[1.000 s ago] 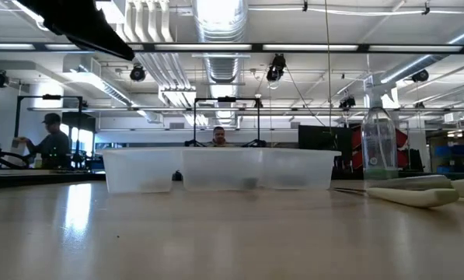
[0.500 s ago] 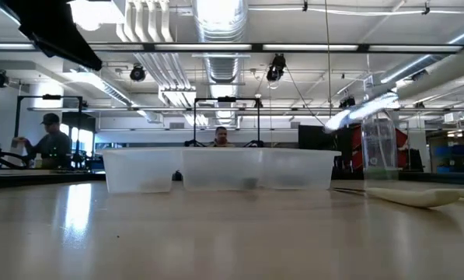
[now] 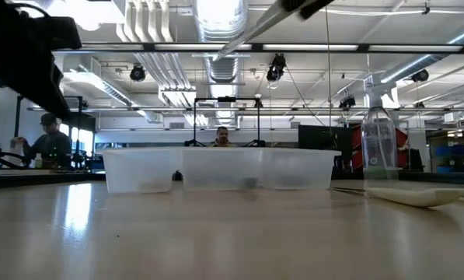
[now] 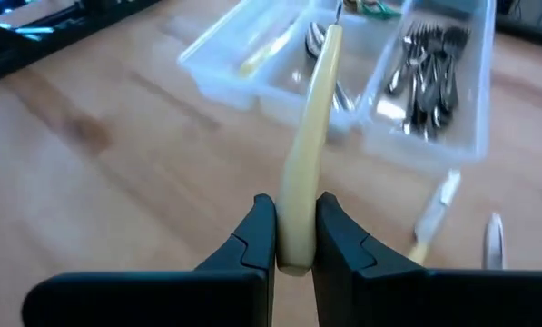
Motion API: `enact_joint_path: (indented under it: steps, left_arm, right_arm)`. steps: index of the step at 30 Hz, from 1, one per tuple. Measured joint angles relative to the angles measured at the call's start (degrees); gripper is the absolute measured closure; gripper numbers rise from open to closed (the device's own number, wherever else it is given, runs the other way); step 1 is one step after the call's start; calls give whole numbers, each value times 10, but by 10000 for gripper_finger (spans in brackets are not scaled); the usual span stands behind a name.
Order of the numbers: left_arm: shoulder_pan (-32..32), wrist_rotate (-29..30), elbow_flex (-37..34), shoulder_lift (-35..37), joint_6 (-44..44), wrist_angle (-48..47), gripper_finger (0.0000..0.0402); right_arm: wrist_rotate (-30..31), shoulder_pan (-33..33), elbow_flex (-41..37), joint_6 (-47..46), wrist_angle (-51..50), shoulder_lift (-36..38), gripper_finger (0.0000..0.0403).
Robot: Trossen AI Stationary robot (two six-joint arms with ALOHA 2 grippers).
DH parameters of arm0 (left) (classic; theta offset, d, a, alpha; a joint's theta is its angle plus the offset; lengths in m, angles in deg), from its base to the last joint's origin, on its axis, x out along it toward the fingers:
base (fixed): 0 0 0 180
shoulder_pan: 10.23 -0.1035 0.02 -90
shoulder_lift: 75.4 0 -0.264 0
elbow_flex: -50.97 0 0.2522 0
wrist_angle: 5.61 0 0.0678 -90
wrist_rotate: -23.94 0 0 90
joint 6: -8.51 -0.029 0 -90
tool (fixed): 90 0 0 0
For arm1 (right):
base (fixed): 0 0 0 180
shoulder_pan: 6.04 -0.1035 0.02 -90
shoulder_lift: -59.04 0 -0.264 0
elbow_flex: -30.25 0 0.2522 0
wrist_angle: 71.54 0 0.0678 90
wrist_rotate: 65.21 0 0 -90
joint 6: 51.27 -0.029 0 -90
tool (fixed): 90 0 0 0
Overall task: Sort silverware
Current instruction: Put the yellow knife into the transparent silverware tray
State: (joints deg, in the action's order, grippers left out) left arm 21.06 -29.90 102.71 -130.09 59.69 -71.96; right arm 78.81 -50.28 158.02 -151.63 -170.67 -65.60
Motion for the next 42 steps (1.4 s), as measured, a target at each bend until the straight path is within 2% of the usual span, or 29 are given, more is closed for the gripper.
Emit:
enact_joint_path:
  steps: [6, 10, 13, 18, 23, 27, 33, 37, 42]
  left_arm:
    - [0, -37, -50, -43, 9, 51, 283]
    - [0, -39, -81, -82, -5, 127, 283]
    - [0, -28, -106, -112, -40, 208, 283]
    - [0, 21, -134, -164, -106, 339, 283]
    - [0, 61, -137, -208, -124, 384, 283]
    - [0, 72, -141, -245, -147, 441, 283]
    - [0, 75, -154, -302, -221, 579, 283]
    - [0, 81, -154, -328, -237, 619, 283]
    - [0, 85, -154, -339, -242, 637, 283]
  right_arm:
    - [-21, 99, -5, 244, 176, -1, 377]
    - [-32, 165, -5, 394, 277, -10, 377]
    - [-47, 209, -6, 464, 339, -23, 377]
    - [-90, 264, -6, 468, 420, -52, 377]
    - [-100, 295, -7, 427, 426, -85, 377]
    - [-132, 307, -7, 419, 449, -106, 374]
    - [-155, 311, -6, 424, 476, -125, 369]
    - [-167, 312, -7, 425, 476, -126, 375]
    - [-202, 314, -6, 455, 476, -126, 332]
